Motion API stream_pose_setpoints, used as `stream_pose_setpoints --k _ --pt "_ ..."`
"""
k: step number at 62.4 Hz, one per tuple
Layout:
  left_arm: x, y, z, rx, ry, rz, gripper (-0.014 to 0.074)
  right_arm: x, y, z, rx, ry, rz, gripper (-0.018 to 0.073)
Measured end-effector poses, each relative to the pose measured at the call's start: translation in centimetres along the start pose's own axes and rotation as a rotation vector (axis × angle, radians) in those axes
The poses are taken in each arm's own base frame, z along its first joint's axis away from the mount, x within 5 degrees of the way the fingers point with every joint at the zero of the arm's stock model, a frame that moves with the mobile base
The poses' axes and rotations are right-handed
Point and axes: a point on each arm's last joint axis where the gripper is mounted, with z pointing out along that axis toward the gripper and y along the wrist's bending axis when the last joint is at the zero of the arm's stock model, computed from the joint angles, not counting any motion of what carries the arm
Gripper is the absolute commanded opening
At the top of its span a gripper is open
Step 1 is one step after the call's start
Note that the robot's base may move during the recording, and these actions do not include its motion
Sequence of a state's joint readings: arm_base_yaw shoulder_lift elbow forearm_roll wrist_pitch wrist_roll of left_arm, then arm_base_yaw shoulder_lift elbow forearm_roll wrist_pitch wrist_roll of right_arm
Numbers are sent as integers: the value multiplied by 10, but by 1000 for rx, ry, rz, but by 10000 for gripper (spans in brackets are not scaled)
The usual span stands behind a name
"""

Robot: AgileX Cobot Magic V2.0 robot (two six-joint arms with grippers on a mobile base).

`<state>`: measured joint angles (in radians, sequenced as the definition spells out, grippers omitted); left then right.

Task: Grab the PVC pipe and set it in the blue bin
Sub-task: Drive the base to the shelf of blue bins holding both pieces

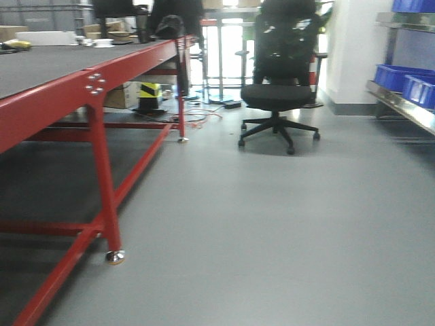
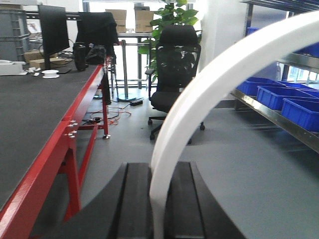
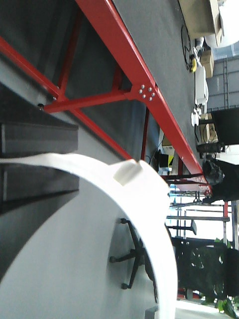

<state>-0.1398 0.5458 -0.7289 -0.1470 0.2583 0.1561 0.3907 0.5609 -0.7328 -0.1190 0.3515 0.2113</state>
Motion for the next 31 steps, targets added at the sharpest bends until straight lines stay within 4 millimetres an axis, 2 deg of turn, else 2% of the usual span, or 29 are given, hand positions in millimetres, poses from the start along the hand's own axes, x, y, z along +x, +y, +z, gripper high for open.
stream_pose_setpoints --k 31 --pt "0 0 0 0 0 0 -111 0 0 0 0 0 2 -168"
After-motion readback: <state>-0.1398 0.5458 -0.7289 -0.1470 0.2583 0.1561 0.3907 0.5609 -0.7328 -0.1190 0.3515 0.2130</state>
